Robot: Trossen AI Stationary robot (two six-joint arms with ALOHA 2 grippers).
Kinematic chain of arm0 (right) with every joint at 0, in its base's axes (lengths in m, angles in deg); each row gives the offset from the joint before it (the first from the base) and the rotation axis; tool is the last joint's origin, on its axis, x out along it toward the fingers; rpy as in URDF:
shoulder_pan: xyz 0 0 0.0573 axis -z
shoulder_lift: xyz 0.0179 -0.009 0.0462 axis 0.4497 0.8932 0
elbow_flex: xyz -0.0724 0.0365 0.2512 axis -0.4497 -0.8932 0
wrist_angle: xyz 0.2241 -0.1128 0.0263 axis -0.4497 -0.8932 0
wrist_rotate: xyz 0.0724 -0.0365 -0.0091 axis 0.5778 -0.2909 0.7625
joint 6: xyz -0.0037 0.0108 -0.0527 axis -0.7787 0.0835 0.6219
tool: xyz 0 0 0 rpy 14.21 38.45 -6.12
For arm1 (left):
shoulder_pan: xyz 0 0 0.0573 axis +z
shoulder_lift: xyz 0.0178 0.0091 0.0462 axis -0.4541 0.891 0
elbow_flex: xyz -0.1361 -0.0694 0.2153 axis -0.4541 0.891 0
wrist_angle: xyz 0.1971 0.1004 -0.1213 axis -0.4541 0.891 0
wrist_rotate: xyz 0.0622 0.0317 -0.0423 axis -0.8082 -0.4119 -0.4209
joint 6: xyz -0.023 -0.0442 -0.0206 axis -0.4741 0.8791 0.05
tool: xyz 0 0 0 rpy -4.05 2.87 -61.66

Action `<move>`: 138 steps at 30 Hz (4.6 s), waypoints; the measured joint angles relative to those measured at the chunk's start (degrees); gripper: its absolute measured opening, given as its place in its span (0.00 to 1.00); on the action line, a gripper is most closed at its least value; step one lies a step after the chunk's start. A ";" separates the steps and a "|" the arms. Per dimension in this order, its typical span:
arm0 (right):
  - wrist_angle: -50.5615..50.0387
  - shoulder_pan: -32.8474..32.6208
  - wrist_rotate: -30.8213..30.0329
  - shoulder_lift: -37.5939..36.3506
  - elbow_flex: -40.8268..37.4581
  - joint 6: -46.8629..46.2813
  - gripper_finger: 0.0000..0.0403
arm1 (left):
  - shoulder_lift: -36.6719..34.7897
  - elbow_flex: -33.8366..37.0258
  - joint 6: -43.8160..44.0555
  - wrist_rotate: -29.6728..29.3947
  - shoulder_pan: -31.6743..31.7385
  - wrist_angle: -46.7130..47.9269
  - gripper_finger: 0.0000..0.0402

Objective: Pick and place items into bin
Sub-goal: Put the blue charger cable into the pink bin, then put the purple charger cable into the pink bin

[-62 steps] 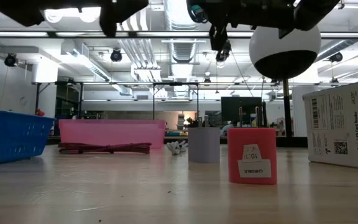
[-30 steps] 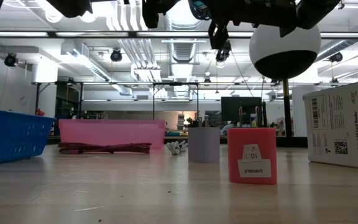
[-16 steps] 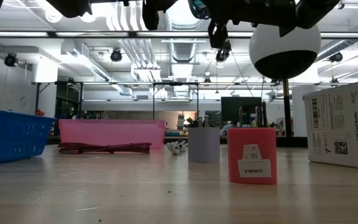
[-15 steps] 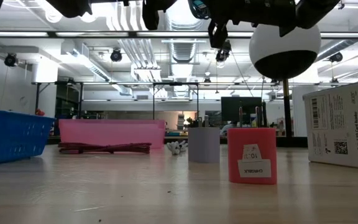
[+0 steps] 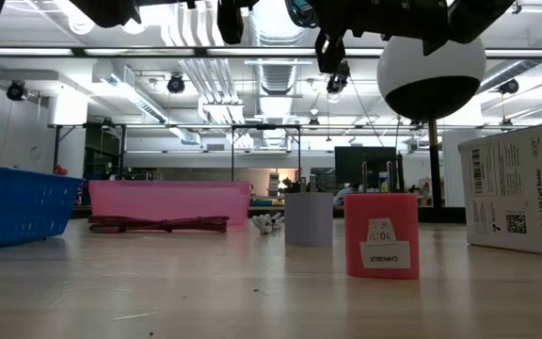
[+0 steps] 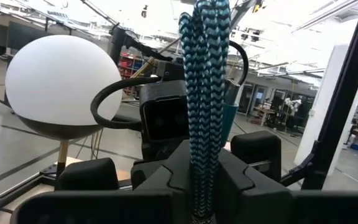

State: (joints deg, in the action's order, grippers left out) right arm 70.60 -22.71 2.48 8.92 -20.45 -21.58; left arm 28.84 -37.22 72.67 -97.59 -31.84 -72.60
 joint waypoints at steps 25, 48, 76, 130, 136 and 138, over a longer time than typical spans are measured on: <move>-5.36 0.00 -0.04 -0.09 0.04 -0.37 0.35 | -19.74 0.09 1.07 1.07 11.55 38.77 0.03; -5.28 0.00 -0.55 -0.09 0.02 -4.00 0.31 | -13.32 0.09 23.85 -1.72 34.33 72.40 0.02; -5.30 0.00 -0.57 -0.07 -0.02 -3.98 0.27 | -7.77 0.09 26.56 -10.45 37.50 88.00 0.06; -49.65 1.16 -35.19 10.49 23.56 -0.91 0.64 | -35.59 0.26 -1.36 16.53 35.46 51.87 0.34; -58.76 3.99 -35.17 19.81 31.17 -8.26 0.63 | -35.31 0.26 1.57 16.96 35.11 51.95 0.34; -62.51 5.21 -35.00 22.25 33.23 -10.06 0.62 | -36.12 0.26 1.57 17.48 34.93 51.97 0.34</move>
State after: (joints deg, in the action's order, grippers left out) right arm 8.09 -17.51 -32.52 31.17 12.77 -31.64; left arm -7.28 -36.96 74.24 -80.11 3.09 -20.64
